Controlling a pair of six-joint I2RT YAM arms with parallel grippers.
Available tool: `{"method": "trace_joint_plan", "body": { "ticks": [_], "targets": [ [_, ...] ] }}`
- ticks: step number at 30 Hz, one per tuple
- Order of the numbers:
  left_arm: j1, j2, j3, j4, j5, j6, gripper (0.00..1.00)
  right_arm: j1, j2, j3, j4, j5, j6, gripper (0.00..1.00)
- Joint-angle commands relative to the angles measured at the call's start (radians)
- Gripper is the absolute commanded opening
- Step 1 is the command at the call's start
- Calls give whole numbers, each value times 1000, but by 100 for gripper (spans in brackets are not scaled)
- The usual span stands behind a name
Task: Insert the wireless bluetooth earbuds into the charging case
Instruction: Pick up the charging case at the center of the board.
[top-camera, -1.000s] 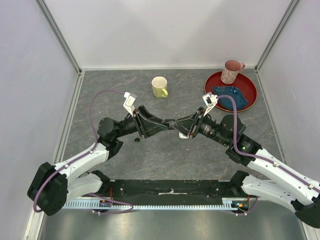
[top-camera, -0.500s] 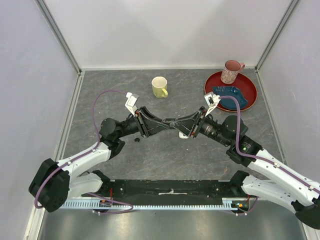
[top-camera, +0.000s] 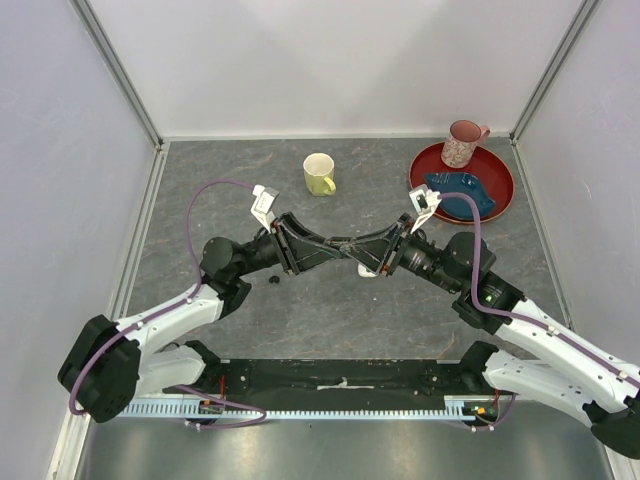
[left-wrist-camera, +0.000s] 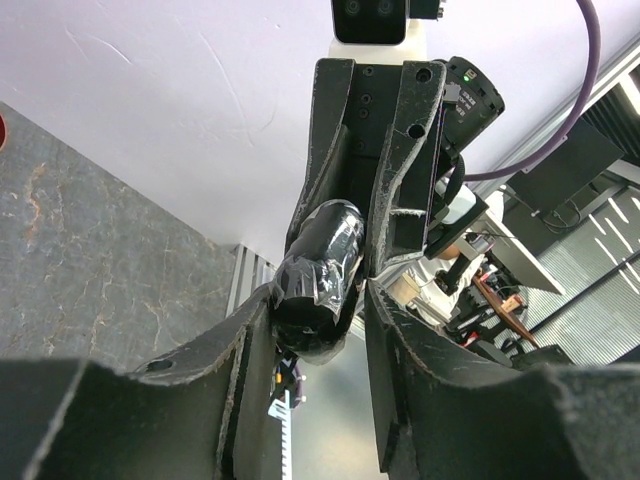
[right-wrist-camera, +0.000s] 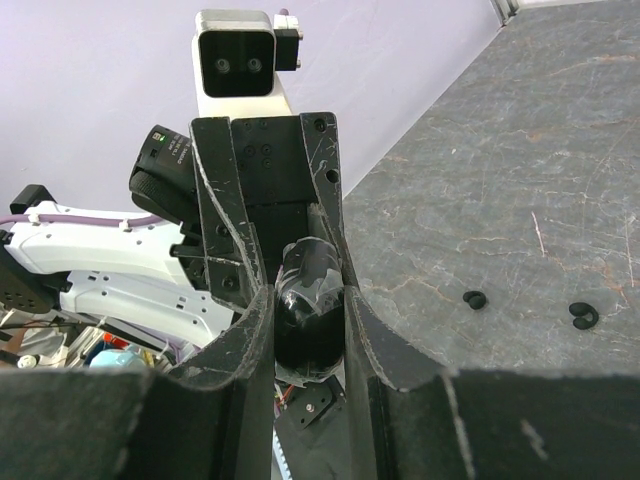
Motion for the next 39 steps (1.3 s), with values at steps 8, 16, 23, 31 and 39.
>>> {"method": "trace_joint_plan", "body": {
  "ticks": [8, 16, 23, 31, 39],
  "targets": [
    [-11, 0, 28, 53, -16, -10, 22, 0, 3, -8, 21, -5, -6, 2],
    [-15, -18, 27, 26, -22, 53, 2, 0, -17, 2, 5, 41, 21, 46],
    [-25, -124, 33, -202, -39, 293, 2, 0, -15, 134, -142, 154, 66, 96],
    [-35, -314, 10, -439, -177, 700, 2, -7, 37, 278, -392, 207, 211, 98],
    [-38, -377, 16, -516, -247, 889, 2, -16, 143, 294, -389, -5, 411, 98]
  ]
}}
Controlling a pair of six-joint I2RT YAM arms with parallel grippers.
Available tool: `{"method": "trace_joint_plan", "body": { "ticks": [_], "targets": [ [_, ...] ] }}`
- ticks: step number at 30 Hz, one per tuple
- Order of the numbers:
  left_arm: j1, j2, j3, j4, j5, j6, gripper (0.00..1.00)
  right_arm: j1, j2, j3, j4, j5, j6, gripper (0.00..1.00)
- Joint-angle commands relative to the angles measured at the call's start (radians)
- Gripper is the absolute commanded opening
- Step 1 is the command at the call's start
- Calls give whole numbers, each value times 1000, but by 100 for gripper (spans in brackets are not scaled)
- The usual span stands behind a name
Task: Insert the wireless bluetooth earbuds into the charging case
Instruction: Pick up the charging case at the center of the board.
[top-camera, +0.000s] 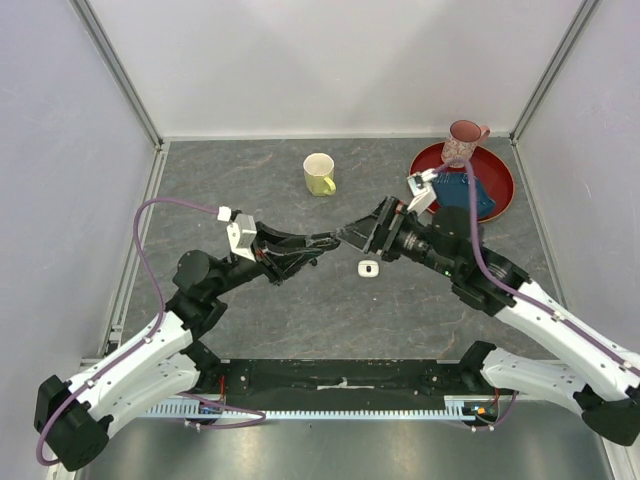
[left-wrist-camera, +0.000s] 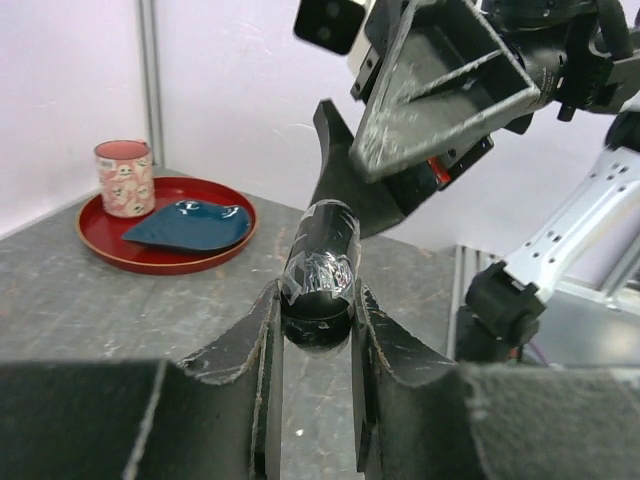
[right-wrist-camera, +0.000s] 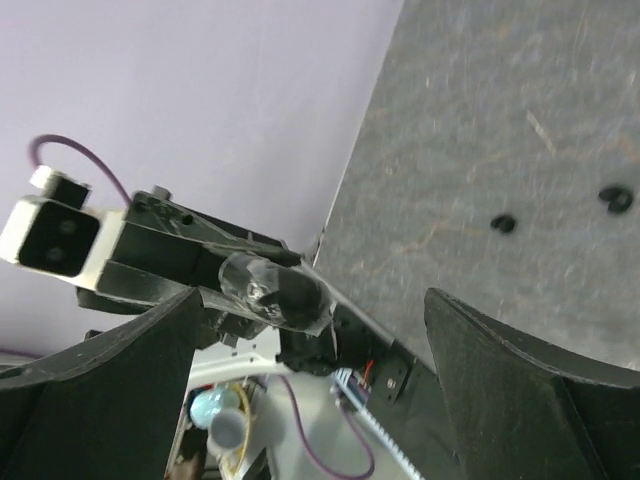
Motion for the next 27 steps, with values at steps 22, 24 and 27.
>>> {"method": "trace_joint_plan", "body": {
  "ticks": [22, 24, 27],
  "targets": [
    [-38, -18, 24, -69, -58, 226, 2, -28, 101, -107, 205, -244, 386, 80],
    [-41, -18, 24, -69, -59, 226, 2, -34, 96, -121, 234, -243, 412, 77],
    [-44, -15, 19, -60, -65, 224, 2, -40, 90, -153, 283, -244, 441, 71]
  ]
}}
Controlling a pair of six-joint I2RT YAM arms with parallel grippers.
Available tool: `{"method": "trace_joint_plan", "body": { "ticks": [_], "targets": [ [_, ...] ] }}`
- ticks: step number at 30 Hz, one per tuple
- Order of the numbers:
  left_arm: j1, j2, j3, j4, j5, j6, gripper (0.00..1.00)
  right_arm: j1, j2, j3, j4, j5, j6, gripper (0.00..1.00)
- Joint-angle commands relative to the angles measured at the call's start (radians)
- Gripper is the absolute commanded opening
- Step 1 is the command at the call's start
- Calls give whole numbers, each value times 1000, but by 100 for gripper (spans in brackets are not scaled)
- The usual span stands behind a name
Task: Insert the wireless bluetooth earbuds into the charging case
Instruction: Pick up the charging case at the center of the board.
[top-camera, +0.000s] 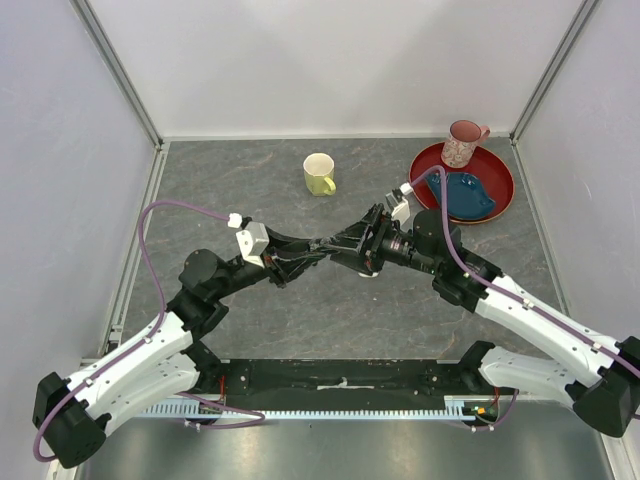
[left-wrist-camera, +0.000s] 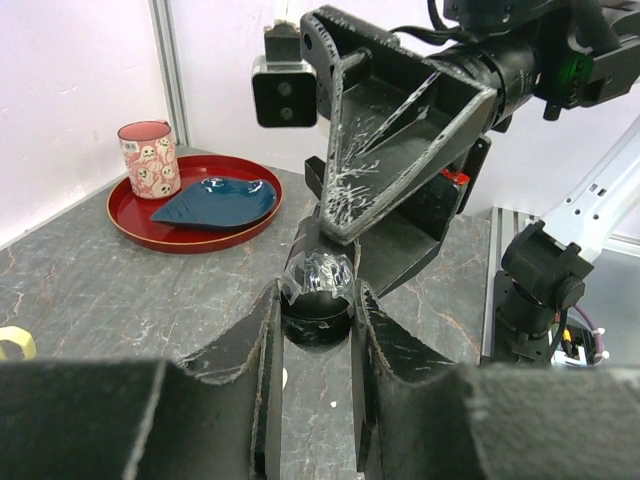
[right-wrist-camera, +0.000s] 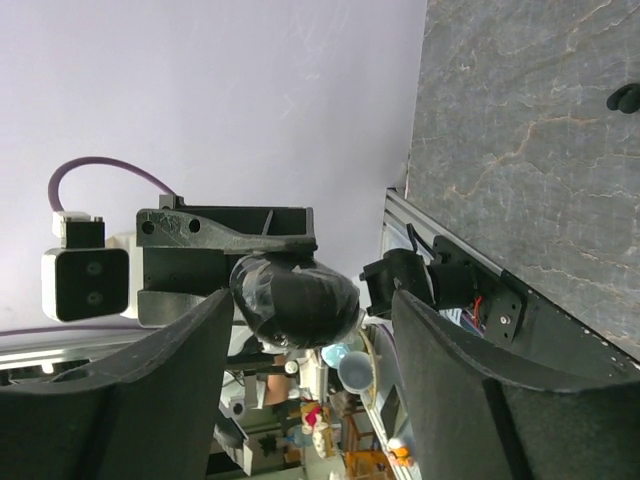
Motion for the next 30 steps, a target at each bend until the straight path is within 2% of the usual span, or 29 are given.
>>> {"method": "trace_joint_plan", "body": {
  "ticks": [1, 16, 22, 30],
  "targets": [
    [-10, -10, 19, 41, -28, 43, 2, -13, -17, -44, 135, -13, 90, 68],
    [-33, -1, 7, 60, -49, 31, 2, -39, -17, -124, 318, -56, 211, 65],
    [-38, 10, 9, 60, -66, 31, 2, -41, -16, -119, 330, -80, 219, 61],
    [-46, 13, 3, 75, -103, 30, 2, -41, -13, -113, 319, -105, 222, 62]
  ]
}}
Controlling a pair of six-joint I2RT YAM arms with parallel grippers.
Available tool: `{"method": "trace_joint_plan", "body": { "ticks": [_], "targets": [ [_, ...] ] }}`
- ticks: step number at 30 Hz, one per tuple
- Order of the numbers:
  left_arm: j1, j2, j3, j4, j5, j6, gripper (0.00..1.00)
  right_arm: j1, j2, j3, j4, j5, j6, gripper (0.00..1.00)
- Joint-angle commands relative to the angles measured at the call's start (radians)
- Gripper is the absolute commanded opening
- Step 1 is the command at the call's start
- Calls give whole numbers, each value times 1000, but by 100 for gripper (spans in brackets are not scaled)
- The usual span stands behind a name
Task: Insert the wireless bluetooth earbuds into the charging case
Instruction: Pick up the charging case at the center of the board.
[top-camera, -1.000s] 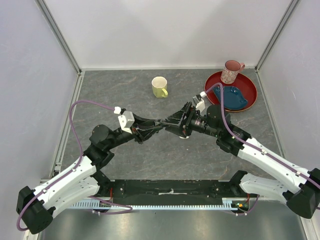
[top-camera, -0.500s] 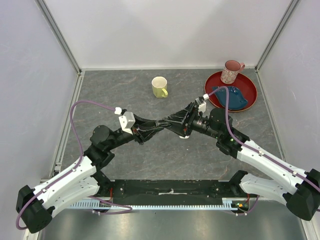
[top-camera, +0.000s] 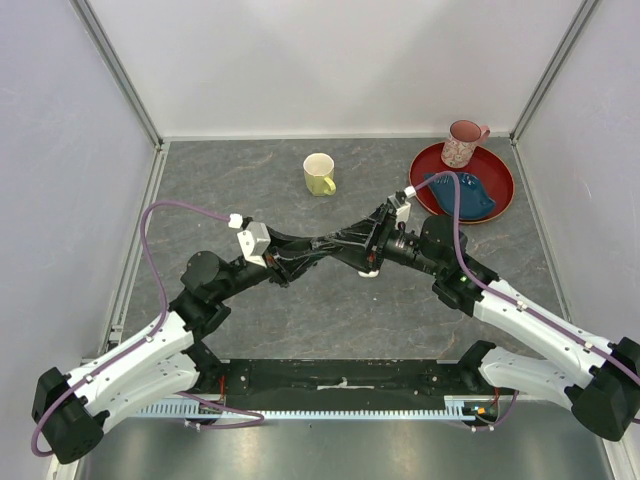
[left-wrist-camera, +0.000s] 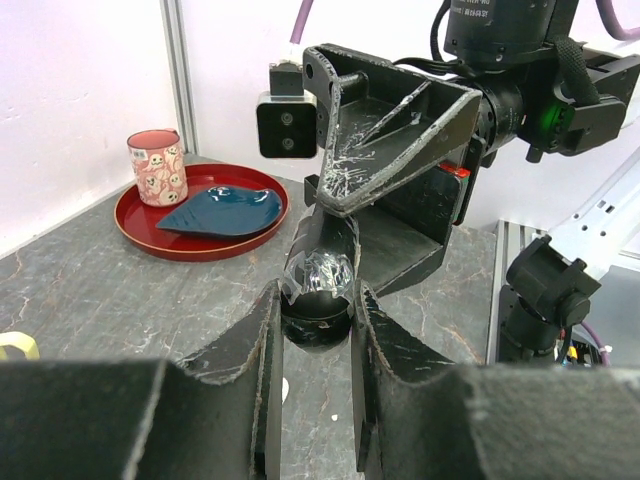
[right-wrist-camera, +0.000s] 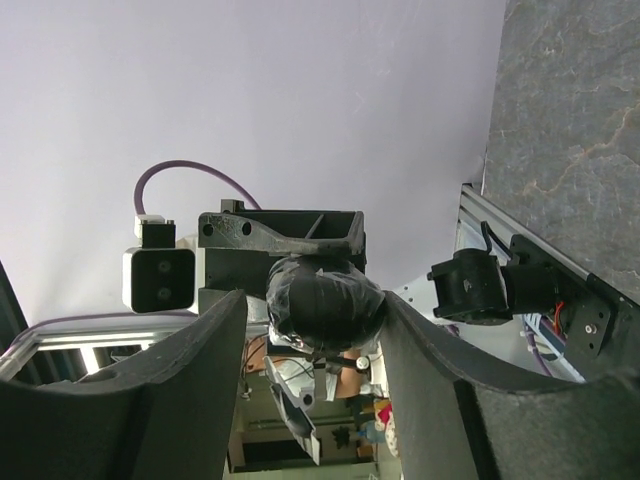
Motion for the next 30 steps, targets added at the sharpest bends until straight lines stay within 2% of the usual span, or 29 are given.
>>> {"method": "trace_joint_plan", "body": {
  "ticks": [1, 5, 18, 26, 30],
  "targets": [
    [-6, 1, 3, 50, -45, 30, 2, 0, 2, 8, 63, -41, 26, 61],
    [-8, 7, 7, 50, -33, 28, 2, 1, 7, 5, 74, -44, 29, 58],
    [-15, 13, 12, 53, 1, 27, 2, -5, 5, -33, 148, -34, 63, 59],
    [-17, 13, 10, 53, 1, 22, 2, -10, -6, -46, 149, -24, 64, 48],
    [-18, 13, 10, 53, 9, 19, 2, -13, -7, -49, 151, -24, 64, 51]
  ]
}}
